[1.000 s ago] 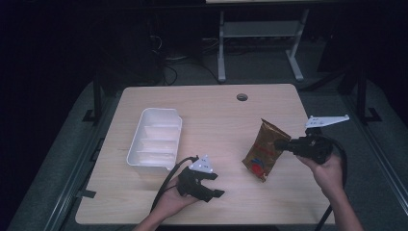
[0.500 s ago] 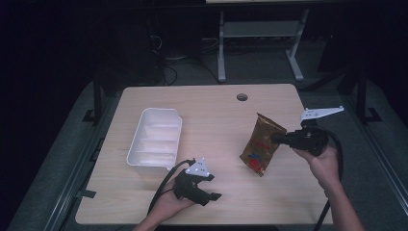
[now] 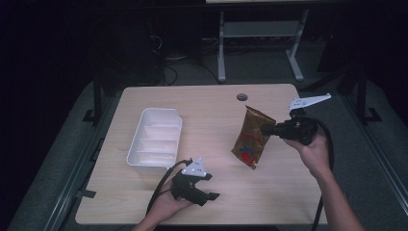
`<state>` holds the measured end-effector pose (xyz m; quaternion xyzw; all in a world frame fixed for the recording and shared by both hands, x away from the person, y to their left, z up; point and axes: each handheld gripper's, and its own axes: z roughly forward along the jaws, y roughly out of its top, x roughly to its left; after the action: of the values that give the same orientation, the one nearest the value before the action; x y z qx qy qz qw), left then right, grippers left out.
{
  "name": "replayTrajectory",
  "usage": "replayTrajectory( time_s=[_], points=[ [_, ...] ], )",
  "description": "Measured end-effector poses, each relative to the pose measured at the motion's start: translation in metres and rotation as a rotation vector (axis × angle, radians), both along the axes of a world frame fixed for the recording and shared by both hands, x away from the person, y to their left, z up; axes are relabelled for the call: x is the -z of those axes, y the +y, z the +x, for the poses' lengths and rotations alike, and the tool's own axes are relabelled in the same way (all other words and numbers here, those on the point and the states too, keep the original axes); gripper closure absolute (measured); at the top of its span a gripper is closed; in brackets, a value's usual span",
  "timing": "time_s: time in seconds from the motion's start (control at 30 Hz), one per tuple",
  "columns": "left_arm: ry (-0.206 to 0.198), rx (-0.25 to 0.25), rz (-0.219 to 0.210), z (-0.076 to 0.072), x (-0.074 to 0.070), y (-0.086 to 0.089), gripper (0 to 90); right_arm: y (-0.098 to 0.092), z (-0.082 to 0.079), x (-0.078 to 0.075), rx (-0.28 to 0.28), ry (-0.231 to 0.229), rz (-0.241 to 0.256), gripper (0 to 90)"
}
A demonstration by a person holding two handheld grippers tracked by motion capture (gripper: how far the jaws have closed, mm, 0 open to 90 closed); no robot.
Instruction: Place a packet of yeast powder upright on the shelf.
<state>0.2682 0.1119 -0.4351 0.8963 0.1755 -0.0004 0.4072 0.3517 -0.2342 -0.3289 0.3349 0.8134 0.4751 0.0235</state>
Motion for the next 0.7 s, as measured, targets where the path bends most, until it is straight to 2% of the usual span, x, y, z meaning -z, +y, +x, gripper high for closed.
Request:
replayTrajectory(
  time_s=[0.37,0.7],
  points=[
    [0.002,0.003,0.002,0.000,0.001,0.001,29.6,0.023,0.016,-0.007,-0.042,-0.016,-0.005,83.9],
    [-0.001,0.001,-0.002,0.000,0.000,0.003,29.4,0.054,0.034,-0.013,-0.100,-0.021,0.000,83.9]
  ],
)
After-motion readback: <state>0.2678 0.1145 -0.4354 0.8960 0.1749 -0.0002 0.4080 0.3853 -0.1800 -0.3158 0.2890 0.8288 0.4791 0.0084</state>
